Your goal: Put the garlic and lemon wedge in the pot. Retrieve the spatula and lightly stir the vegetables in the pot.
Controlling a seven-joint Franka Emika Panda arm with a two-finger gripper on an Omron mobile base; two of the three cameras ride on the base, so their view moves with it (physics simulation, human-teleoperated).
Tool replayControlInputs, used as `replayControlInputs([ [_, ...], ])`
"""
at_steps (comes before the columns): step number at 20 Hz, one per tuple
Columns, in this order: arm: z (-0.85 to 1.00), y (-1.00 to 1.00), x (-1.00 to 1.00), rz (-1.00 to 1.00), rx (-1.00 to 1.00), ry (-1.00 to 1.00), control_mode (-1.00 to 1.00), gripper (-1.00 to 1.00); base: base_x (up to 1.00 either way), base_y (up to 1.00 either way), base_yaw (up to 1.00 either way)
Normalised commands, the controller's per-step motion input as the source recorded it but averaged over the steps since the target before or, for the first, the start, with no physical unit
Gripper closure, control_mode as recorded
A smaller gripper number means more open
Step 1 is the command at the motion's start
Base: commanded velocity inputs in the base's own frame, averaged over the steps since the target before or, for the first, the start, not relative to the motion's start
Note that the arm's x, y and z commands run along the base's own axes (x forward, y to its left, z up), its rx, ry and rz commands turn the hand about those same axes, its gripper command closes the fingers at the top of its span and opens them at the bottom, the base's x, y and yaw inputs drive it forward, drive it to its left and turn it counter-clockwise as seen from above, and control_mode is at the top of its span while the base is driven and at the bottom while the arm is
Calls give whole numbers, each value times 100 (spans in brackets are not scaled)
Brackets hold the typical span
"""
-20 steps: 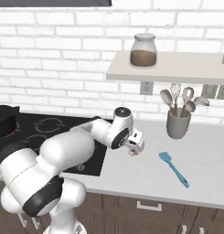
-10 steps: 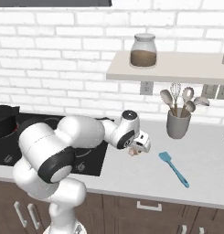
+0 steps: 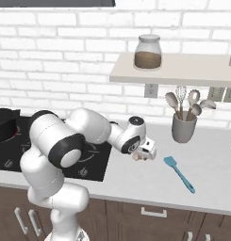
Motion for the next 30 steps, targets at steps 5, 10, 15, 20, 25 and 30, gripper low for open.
replayControlInputs([
  [5,-24,0,0,0,0,0,-100,-100,0,0,0],
  [10,-15,0,4,0,-1,0,-100,-100,0,0,0],
  [15,-10,1,12,3,-4,-1,-100,-100,0,0,0],
  [20,-5,8,12,6,-7,-3,-100,100,0,0,0],
  [25,13,0,-7,8,-4,-17,-100,100,0,0,0],
  [30,95,23,-82,9,0,-26,-100,100,0,0,0],
])
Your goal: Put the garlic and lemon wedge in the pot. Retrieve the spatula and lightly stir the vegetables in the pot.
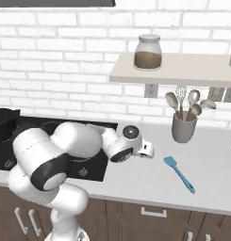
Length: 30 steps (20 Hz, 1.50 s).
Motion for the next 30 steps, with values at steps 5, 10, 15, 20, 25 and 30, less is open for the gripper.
replayControlInputs([
  [5,100,63,-75,4,1,-3,-100,100,0,0,0],
  [10,100,44,-25,0,1,0,-100,100,0,0,0],
  [15,100,36,-24,0,0,0,-100,100,0,0,0],
  [20,100,12,-43,0,1,0,-100,100,0,0,0],
  [25,89,23,-52,0,1,0,-100,100,0,0,0],
  [30,24,57,-6,0,0,0,100,100,0,17,1],
])
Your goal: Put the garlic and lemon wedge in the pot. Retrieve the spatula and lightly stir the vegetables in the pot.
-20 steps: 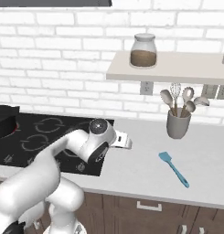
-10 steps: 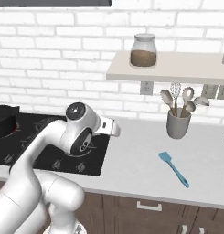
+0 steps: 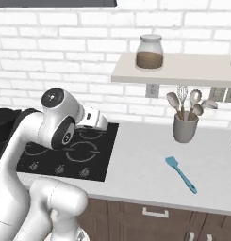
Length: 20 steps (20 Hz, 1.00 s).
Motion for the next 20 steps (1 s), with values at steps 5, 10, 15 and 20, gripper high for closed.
replayControlInputs([
  [5,0,0,0,0,0,0,100,100,0,99,7],
  [10,0,0,0,0,0,0,100,100,-1,100,9],
  [15,1,9,30,3,1,0,-100,100,13,49,4],
  [20,-7,15,98,12,9,7,-100,100,0,0,0],
])
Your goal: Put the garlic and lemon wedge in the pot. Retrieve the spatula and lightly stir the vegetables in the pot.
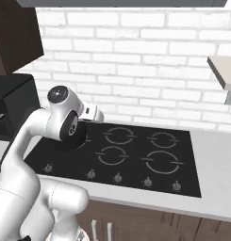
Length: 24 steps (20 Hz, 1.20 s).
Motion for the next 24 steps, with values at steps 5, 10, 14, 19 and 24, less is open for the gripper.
replayControlInputs([
  [5,-35,79,75,15,3,15,-100,100,0,0,0],
  [10,-42,94,62,14,0,15,-100,100,0,0,0],
  [14,-49,68,56,9,0,7,-100,100,0,0,0],
  [19,-64,37,32,2,0,1,-100,100,0,0,0],
  [24,-74,19,21,0,0,0,-100,100,0,0,0],
])
